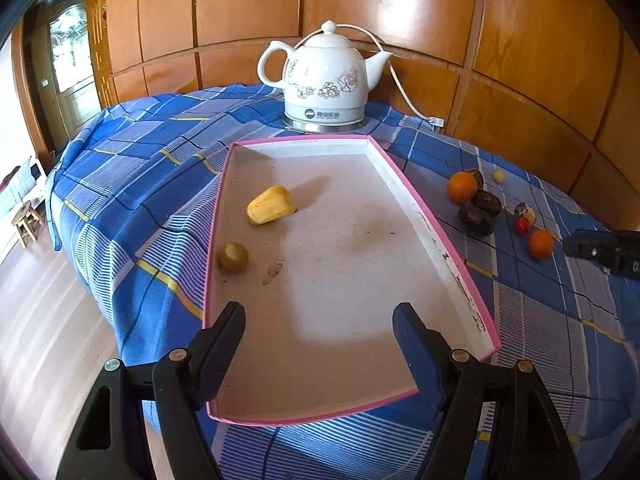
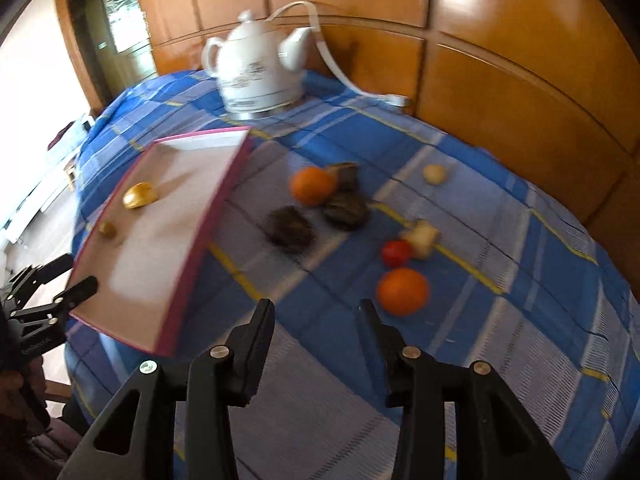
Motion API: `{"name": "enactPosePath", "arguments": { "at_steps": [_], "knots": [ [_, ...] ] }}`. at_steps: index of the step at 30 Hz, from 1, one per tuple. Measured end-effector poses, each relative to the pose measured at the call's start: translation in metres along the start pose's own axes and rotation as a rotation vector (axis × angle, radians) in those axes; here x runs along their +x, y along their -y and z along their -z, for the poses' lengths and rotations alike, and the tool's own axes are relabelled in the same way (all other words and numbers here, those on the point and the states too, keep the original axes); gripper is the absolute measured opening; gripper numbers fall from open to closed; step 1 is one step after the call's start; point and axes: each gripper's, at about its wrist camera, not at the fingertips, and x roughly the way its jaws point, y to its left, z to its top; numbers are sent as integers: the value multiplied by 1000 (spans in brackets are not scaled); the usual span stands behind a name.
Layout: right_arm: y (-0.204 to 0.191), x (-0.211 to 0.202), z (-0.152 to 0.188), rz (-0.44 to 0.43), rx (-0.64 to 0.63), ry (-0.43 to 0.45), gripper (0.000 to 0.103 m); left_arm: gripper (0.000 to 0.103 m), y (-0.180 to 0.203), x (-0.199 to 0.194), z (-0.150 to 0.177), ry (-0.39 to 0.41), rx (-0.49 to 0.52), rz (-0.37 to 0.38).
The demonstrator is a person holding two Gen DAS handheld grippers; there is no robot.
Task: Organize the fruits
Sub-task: 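Reach the left tool to a dark brown round fruit and grasp it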
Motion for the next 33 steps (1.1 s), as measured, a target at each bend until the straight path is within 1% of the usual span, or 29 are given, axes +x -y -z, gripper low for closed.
{"name": "enactPosePath", "arguments": {
  "at_steps": [7, 13, 16, 19, 21, 24, 29, 33],
  "knots": [
    [60, -6, 10, 89, 104, 5, 43, 77, 15, 1, -3, -1, 49, 18],
    [104, -2, 28, 106, 256, 14, 43, 76, 36, -1, -15, 10, 118, 57],
    [122, 3, 35, 111, 342, -13, 43, 76, 51, -2, -27, 18, 168, 81],
    [127, -1, 34, 113, 368, 0, 43, 77, 73, 0, -42, 14, 224, 128],
    [130, -4, 35, 104, 382, 5, 43, 77, 89, 7, -52, -6, 259, 169],
    [130, -8, 35, 89, 395, 11, 43, 77, 109, 23, -66, -50, 291, 204],
    [129, -14, 29, 62, 404, 36, 44, 77, 140, 53, -83, -93, 337, 203],
    [132, -16, 27, 57, 407, 42, 44, 77, 158, 75, -87, -133, 366, 199]
  ]
}}
